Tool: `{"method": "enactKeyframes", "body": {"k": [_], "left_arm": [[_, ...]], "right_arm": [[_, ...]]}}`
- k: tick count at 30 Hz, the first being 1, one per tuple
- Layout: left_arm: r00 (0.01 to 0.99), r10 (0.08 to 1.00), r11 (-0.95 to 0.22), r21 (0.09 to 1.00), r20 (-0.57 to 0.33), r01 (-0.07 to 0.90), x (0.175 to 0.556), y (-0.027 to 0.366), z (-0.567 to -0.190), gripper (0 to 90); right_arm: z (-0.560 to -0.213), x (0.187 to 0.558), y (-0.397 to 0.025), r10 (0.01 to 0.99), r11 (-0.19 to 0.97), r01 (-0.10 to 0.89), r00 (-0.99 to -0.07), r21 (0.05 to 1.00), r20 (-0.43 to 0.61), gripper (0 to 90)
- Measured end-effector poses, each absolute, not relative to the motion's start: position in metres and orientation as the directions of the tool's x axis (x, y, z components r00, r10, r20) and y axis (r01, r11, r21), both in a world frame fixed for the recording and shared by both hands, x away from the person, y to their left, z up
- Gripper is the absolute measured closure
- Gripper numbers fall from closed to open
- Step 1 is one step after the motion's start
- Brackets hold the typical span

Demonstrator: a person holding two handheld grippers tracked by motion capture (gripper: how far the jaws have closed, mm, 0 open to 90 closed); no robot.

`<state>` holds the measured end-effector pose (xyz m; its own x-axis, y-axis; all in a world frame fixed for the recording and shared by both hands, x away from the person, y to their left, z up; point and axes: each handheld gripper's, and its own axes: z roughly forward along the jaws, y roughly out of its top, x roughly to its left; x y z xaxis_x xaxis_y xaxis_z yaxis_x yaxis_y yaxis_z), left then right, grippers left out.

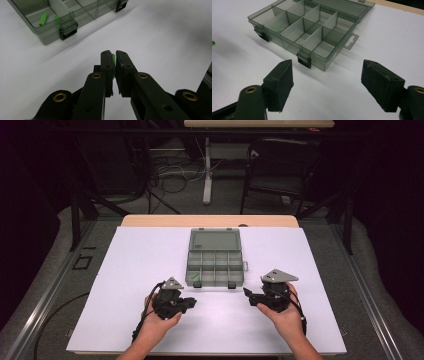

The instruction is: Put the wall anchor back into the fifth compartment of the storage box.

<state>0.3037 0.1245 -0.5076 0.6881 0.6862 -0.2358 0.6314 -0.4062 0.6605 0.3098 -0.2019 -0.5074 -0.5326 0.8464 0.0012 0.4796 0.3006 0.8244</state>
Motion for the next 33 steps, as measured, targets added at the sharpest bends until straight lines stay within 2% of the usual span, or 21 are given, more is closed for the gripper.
{"method": "enactKeyframes", "body": {"k": [14,33], "left_arm": [[0.669,0.698,-0.381,0.659,-0.256,0.649,0.325,0.131,-0.493,85.0],[0.642,0.733,-0.373,0.658,-0.223,0.654,0.359,0.127,-0.475,85.0]], "right_arm": [[-0.507,0.31,-0.202,0.848,0.299,0.482,-0.53,0.823,0.002,25.2],[-0.507,0.31,-0.202,0.849,0.294,0.484,-0.528,0.824,0.007,25.2]]}}
